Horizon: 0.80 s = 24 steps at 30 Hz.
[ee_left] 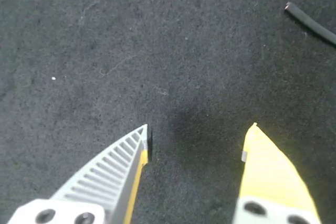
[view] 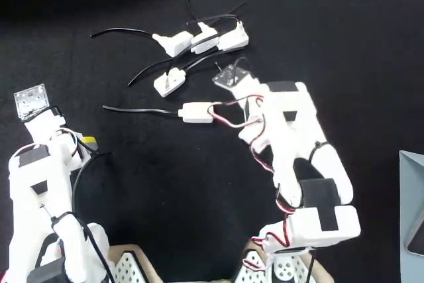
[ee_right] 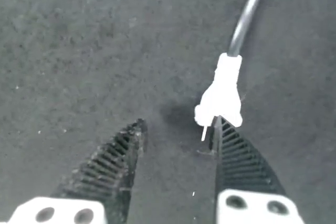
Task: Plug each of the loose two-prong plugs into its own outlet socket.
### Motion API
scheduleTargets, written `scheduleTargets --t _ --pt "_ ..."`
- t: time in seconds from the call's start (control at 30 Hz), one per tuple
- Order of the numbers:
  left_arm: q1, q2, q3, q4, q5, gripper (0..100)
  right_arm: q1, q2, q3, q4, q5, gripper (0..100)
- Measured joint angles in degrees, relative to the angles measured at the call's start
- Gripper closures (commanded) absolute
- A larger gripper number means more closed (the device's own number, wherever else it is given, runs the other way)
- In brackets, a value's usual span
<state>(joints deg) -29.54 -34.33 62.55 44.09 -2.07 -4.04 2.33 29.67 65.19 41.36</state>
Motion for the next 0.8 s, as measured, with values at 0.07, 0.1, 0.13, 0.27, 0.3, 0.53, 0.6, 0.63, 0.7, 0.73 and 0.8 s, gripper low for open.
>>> scheduleTargets --t 0.07,0.1,0.13,0.27,0.3,0.53,0.6,0.63,0.7,0.73,0.8 --pt "0.0 0.0 0.0 0.0 0.0 71 0.18 -0.09 0.0 -1.05 0.0 80.0" --pt "0.0 0.0 0.0 0.0 0.0 71 0.18 -0.09 0.18 -1.76 -0.09 80.0" --pt "0.0 0.0 0.0 0.0 0.0 71 0.18 -0.09 0.35 -2.29 -0.09 80.0" --pt "0.0 0.0 0.0 0.0 0.0 71 0.26 0.44 0.35 -3.78 -0.09 80.1" --pt "0.0 0.0 0.0 0.0 0.0 71 0.44 1.14 0.35 -4.31 -0.09 80.1" --pt "0.0 0.0 0.0 0.0 0.0 71 1.32 9.58 -5.19 -4.57 -0.09 87.4" --pt "0.0 0.0 0.0 0.0 0.0 71 1.23 10.81 -6.15 -4.57 -0.09 87.8" --pt "0.0 0.0 0.0 0.0 0.0 71 1.32 11.08 -6.59 -4.57 -0.09 87.8" --pt "0.0 0.0 0.0 0.0 0.0 71 1.67 11.16 -6.68 -4.57 0.88 89.4" --pt "0.0 0.0 0.0 0.0 -0.09 71 2.11 11.16 -6.68 -4.57 1.23 91.7" --pt "0.0 0.0 0.0 0.0 -0.09 71 2.9 11.16 -7.03 -4.22 2.2 96.0"
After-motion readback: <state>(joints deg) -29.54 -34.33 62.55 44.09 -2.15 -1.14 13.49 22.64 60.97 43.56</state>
